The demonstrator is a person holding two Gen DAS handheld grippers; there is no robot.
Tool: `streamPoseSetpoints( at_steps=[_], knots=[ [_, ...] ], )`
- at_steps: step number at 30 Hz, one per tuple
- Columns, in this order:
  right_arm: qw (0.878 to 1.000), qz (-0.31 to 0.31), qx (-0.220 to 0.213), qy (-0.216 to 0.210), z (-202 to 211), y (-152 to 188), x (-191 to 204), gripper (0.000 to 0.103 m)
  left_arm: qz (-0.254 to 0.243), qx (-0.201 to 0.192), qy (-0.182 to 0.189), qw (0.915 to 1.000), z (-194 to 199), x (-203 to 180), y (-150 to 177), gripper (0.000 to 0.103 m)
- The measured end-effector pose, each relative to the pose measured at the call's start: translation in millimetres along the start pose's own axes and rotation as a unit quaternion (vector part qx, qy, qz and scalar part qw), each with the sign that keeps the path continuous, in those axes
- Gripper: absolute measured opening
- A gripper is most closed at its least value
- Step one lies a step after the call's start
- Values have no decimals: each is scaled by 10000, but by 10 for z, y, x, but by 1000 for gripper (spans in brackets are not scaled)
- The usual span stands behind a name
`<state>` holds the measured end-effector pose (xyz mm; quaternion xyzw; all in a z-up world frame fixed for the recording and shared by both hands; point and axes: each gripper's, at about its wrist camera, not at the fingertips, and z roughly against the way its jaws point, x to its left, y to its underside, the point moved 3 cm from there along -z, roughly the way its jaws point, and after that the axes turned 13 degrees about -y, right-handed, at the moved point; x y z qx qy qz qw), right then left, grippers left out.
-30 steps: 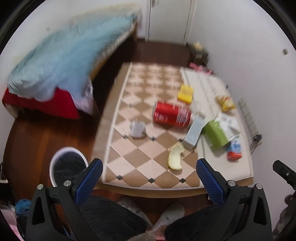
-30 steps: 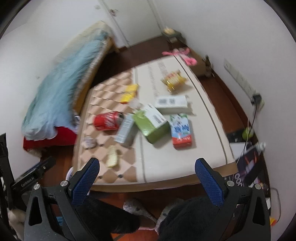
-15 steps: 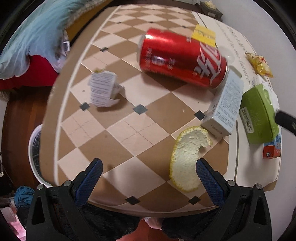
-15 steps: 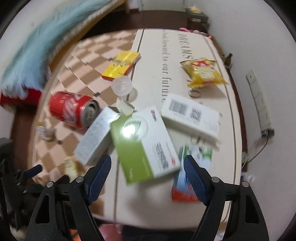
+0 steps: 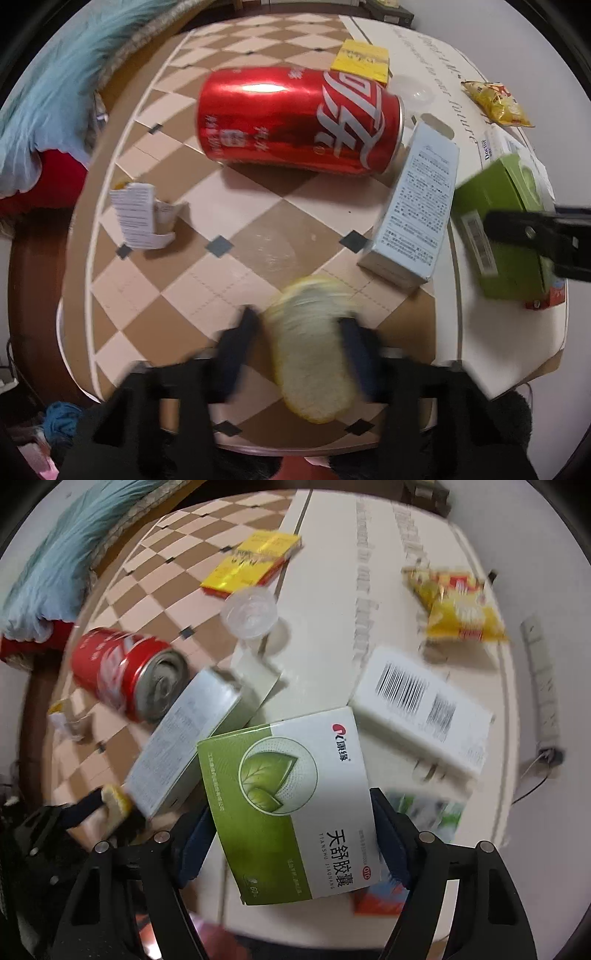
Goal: Collect trash
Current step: 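Grasp the orange peel with the left tool while the right tool grasps the green box, then carry the orange peel and green box over the white trash bin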
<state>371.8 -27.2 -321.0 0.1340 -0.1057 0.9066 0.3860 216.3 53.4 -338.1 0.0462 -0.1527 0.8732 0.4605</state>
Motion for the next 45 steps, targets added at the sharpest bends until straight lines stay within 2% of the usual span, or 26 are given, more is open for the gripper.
streamPoseSetpoints(
  at_steps=[6, 9, 11, 13, 17, 19, 23, 30, 33, 35, 40, 45],
  knots=[
    [9993, 35, 268, -262, -19, 418, 127, 79, 90, 32, -142, 9999, 14, 233, 191, 32],
    [9994, 91, 296, -154, -20, 578, 193, 80, 157, 52, -249, 9996, -18, 397, 301, 32],
    [9997, 84, 247, 32, -49, 660, 215, 81, 247, 61, -181, 9995, -44, 437, 338, 36],
    [9997, 110, 172, 143, -79, 706, 279, 81, 324, 91, -149, 9993, -100, 413, 300, 36],
    [9995, 45, 40, 309, -134, 742, 317, 81, 281, 57, -181, 9994, -70, 469, 308, 36],
    [9992, 88, -31, 400, -177, 747, 396, 80, 282, 12, -158, 9995, -20, 417, 331, 32],
    [9989, 19, -249, 398, -165, 811, 527, 78, 273, -33, -168, 9995, -7, 454, 313, 31],
    [9944, -122, -968, 393, 298, 970, 606, 78, 591, -337, -5, 9977, 257, 696, 273, 31],
    [9921, -161, -1234, 165, 525, 975, 731, 78, 765, -580, 68, 9954, 471, 877, 218, 31],
    [9904, -105, -1378, 17, 653, 910, 849, 78, 880, -764, 131, 9931, 639, 1058, 176, 31],
    [9845, 259, -1671, -464, 803, 748, 1507, 78, 1213, -1242, 144, 9847, 1070, 1674, 93, 31],
    [9782, 832, -1650, -947, 683, 632, 2389, 78, 1642, -1479, -175, 9751, 1328, 2507, 213, 31]
  ],
)
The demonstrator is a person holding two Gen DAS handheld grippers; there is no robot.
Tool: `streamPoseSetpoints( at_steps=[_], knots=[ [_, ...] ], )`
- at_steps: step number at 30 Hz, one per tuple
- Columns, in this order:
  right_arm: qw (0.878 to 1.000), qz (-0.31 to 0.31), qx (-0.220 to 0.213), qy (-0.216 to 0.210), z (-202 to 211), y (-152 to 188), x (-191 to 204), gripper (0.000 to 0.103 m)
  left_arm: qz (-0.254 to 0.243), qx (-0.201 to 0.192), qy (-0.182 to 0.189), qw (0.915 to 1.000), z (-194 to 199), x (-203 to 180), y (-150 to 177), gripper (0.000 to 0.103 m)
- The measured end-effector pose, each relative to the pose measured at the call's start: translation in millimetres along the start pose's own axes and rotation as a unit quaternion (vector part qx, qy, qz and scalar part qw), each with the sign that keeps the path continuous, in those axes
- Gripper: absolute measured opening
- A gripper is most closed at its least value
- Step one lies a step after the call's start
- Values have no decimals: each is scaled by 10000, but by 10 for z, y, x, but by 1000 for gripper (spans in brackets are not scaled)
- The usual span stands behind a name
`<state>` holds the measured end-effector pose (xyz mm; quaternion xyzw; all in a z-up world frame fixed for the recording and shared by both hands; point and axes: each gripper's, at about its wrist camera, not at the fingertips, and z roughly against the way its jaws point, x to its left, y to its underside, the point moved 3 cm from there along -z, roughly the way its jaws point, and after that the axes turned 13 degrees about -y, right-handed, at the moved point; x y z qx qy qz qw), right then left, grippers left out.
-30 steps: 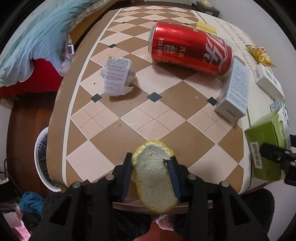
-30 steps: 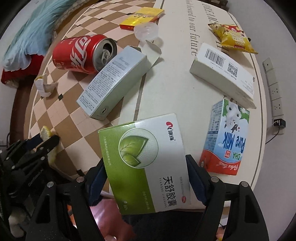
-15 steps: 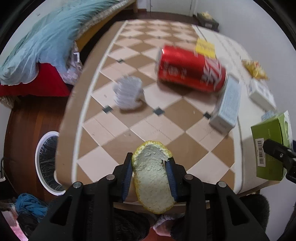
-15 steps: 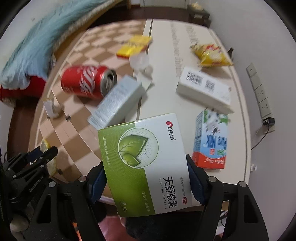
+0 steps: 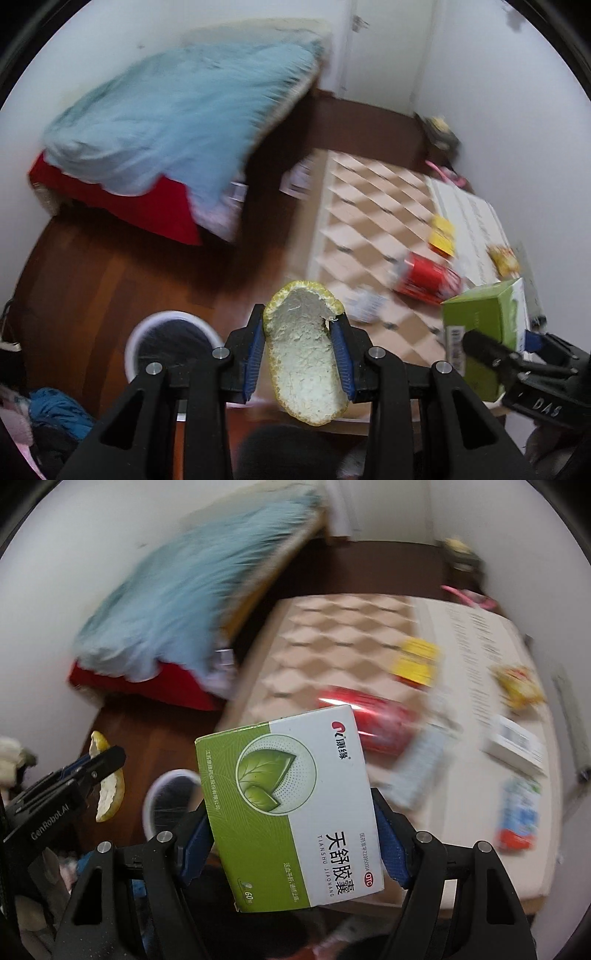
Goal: Collect trash
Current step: 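Carry the orange peel and green box over the white trash bin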
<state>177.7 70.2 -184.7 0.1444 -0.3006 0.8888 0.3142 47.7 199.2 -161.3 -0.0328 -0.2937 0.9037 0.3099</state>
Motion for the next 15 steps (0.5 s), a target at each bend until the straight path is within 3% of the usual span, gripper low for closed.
streamPoseSetpoints(
  at_steps=[7, 11, 15],
  knots=[
    [9956, 450, 505, -644, -966, -45, 1076, 77, 564, 231, -554, 9966, -229, 1177, 93, 31],
    [9909, 529, 1007, -724, -1707, 118, 1463, 77, 956, 791, -607, 9904, -743, 1701, 337, 31],
    [9832, 373, 1610, -774, -2451, 337, 1614, 77, 1341, 1594, -376, 9773, -1439, 2050, 668, 31]
  ],
)
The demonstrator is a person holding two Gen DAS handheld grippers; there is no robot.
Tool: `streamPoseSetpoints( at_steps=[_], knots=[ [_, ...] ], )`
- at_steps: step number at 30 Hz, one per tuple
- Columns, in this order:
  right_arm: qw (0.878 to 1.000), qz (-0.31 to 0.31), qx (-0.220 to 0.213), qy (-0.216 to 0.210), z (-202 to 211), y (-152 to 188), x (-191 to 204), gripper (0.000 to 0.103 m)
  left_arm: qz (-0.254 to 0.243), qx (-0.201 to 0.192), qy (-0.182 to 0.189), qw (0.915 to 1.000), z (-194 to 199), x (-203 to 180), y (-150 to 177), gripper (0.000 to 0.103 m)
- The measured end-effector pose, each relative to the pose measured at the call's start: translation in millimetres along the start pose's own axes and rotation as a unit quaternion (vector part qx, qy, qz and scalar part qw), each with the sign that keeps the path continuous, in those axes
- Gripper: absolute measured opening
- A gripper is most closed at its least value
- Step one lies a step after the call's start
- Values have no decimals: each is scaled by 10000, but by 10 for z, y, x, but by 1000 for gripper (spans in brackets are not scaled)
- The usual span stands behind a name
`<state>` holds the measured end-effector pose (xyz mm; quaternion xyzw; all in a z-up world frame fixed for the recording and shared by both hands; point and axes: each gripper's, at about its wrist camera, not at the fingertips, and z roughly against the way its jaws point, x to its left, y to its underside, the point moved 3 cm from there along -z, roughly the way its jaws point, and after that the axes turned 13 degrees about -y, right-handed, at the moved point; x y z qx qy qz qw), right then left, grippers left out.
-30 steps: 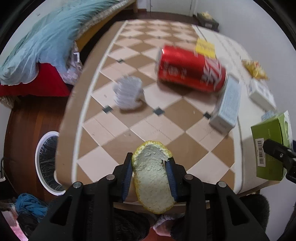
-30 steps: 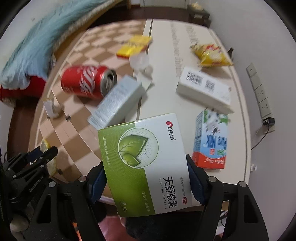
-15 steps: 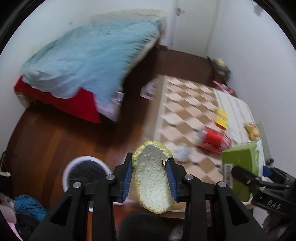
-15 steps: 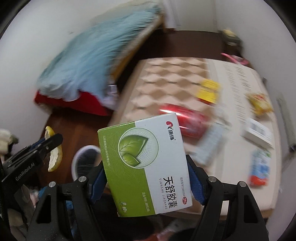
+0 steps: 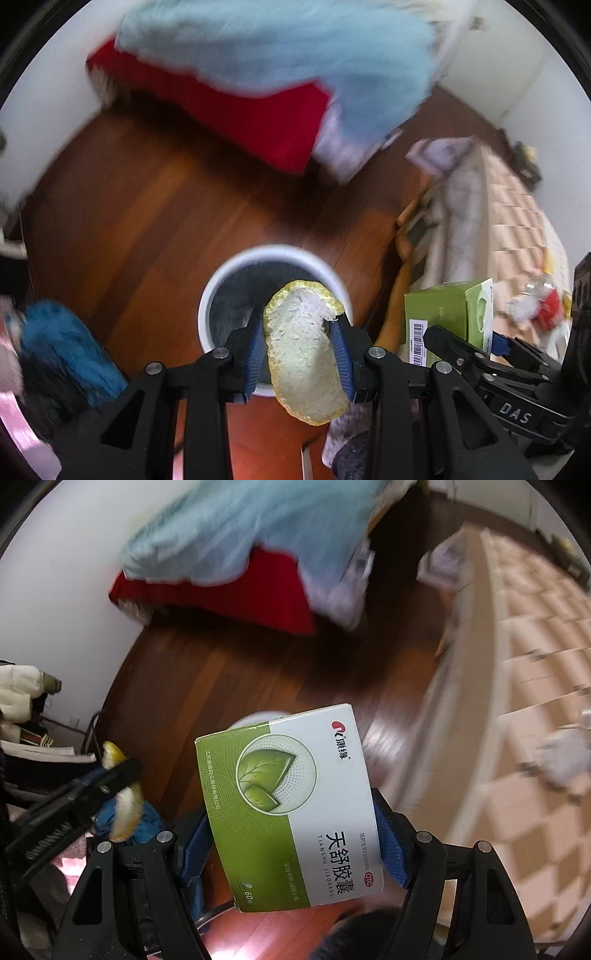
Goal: Collect trash
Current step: 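Carry the orange peel and green box over the white trash bin, then open both tools to drop the peel and green box into the bin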
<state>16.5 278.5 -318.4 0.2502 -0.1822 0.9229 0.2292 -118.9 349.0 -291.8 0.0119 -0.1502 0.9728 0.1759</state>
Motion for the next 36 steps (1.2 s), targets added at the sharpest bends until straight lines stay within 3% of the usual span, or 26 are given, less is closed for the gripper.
streamPoseSetpoints(
  at_steps=[6, 9, 12, 14, 15, 16, 20, 24, 36],
  knots=[
    [9983, -165, 551, -4, -731, -17, -26, 77, 302, 972, 316, 9943, -764, 224, 34, 31],
    [9973, -227, 704, -22, -922, -22, -74, 78, 461, 1272, 435, 9899, -908, 310, 61, 31],
    [9960, -280, 836, -153, -1066, -57, -149, 81, 618, 1326, 457, 9882, -899, 425, 65, 36],
    [9950, -310, 932, -179, -1139, -67, -179, 86, 593, 1234, 378, 9899, -829, 553, 60, 63],
    [9949, -317, 949, -147, -1166, -84, -176, 99, 606, 1129, 309, 9913, -787, 580, 56, 85],
    [9950, -301, 949, -127, -1173, -86, -175, 103, 614, 1050, 229, 9923, -754, 619, 52, 95],
    [9952, -36, 952, 245, -1151, -56, -95, 103, 462, 641, -552, 9953, -591, 737, 66, 99],
    [9934, 224, 922, 640, -982, 82, 11, 103, 421, 189, -1183, 9919, -372, 815, 156, 100],
    [9946, 503, 511, 745, -364, 447, 338, 103, 309, -195, -1279, 9911, 148, 818, 478, 100]
  ],
)
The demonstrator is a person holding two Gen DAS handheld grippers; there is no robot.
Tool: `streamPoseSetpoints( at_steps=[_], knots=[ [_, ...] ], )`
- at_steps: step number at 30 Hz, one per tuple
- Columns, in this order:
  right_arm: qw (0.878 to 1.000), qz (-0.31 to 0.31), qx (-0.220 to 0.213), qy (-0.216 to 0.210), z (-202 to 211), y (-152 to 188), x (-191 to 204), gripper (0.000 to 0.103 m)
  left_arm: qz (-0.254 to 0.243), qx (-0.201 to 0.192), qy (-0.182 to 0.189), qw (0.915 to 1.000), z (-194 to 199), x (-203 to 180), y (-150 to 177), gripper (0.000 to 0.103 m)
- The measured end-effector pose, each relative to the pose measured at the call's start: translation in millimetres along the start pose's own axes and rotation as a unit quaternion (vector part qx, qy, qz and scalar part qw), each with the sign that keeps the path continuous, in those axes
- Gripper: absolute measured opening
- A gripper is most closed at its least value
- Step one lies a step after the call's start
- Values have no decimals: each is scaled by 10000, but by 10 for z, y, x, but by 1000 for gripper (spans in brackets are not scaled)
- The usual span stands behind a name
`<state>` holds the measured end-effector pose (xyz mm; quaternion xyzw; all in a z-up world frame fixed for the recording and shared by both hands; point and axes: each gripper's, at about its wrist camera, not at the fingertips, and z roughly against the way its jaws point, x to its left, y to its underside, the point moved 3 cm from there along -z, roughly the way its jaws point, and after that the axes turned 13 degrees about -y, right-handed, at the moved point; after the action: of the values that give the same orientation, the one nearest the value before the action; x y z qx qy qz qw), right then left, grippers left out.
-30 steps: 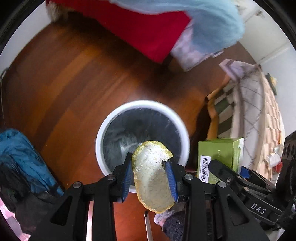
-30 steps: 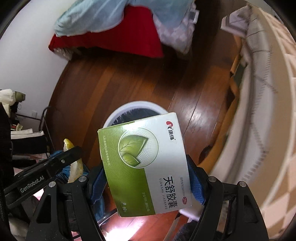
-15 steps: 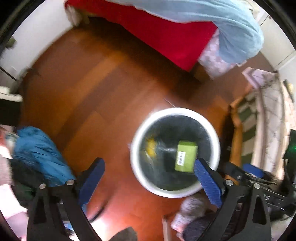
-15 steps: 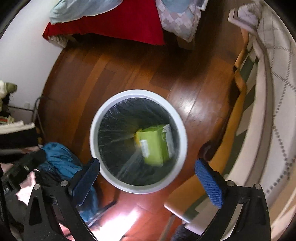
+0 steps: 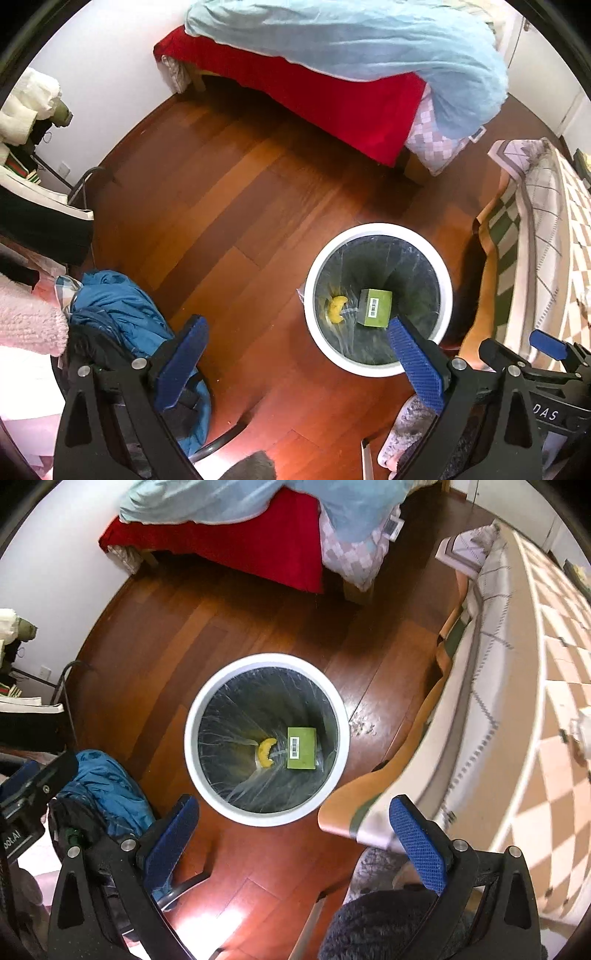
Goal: Collect trash
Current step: 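Open both tools to drop the peel and green box into the bin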
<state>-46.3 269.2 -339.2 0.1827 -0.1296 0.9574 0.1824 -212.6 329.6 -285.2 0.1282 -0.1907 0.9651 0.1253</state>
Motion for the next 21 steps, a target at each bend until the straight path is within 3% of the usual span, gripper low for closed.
streamPoseSetpoints(
  at_steps=[21],
  knots=[
    [9884, 320, -1394, -519, 1759, 631, 345, 103, 41, -1135, 300, 9931, 1478, 230, 385, 100]
  ],
)
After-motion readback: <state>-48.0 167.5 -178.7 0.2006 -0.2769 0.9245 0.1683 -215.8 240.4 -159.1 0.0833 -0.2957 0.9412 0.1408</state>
